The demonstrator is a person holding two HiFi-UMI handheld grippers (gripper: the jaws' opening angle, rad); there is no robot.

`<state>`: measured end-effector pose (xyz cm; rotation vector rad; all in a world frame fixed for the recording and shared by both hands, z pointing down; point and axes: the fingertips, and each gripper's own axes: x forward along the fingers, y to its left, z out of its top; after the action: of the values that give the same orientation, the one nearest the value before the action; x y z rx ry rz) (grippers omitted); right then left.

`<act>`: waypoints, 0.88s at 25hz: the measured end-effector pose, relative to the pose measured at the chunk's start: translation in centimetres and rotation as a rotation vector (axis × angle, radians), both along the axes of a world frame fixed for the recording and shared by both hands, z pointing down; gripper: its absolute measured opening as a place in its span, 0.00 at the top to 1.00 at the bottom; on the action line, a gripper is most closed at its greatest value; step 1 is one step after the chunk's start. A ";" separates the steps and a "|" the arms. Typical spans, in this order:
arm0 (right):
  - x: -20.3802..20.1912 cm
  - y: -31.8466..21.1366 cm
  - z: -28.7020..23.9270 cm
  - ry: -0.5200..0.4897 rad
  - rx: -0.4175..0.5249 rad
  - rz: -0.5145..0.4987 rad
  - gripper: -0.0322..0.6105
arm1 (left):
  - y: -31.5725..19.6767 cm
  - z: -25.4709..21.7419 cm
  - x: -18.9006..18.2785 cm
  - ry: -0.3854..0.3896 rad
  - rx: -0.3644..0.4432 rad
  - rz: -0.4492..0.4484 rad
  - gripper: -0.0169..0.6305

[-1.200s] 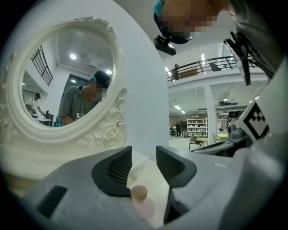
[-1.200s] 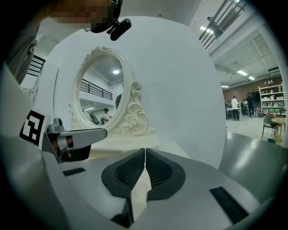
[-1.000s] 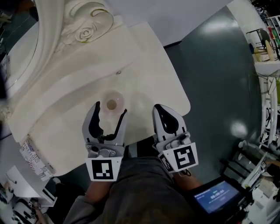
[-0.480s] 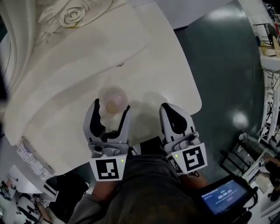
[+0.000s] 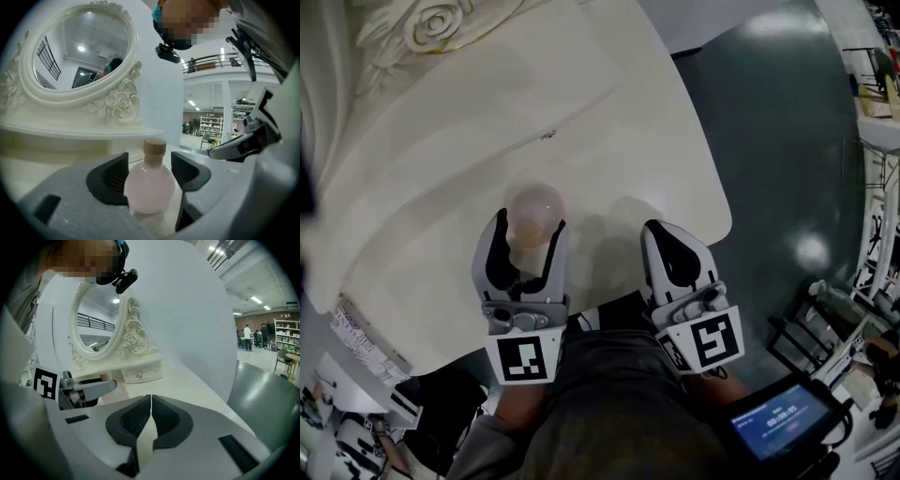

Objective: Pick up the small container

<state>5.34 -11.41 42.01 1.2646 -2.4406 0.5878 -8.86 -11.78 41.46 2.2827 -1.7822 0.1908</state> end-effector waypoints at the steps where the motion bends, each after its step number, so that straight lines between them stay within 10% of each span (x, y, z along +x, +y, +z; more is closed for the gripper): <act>1: 0.0 0.0 0.1 0.000 -0.001 0.000 0.93 | 0.0 0.1 -0.1 0.000 -0.002 -0.004 0.53; 22: 0.1 -0.2 0.4 -0.024 -0.016 0.011 0.93 | -0.3 -0.4 0.1 -0.005 0.019 -0.001 0.68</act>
<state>5.42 -11.61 42.40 1.2720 -2.4447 0.6278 -8.73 -12.05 41.04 2.2964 -1.7947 0.1803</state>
